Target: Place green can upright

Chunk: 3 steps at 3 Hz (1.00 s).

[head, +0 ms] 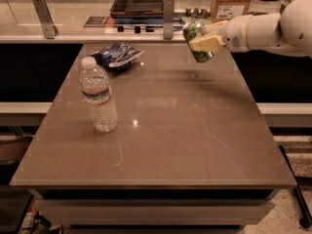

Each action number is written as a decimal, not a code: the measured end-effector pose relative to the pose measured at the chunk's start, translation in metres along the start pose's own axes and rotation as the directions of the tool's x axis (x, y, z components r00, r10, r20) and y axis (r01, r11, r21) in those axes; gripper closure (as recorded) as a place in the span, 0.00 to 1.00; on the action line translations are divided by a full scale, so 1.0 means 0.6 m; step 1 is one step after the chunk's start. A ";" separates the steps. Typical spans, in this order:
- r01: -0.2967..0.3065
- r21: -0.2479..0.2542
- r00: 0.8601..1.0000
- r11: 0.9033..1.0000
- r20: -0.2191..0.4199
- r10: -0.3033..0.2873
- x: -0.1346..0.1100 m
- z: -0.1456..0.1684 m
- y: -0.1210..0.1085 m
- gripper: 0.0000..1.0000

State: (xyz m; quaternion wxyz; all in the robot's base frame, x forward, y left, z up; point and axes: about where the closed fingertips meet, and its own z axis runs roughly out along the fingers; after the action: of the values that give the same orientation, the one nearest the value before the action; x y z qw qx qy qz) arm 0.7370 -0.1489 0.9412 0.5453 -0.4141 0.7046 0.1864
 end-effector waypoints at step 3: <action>-0.056 -0.021 0.991 0.998 0.122 0.059 0.054 0.025 -0.032 1.00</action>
Offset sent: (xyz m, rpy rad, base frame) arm 0.0222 -0.0283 -0.0333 0.1656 -0.0382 0.0001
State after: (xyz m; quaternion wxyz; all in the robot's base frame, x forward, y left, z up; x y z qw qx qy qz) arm 0.7597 -0.1618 0.9099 0.5783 -0.3861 0.6798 0.2332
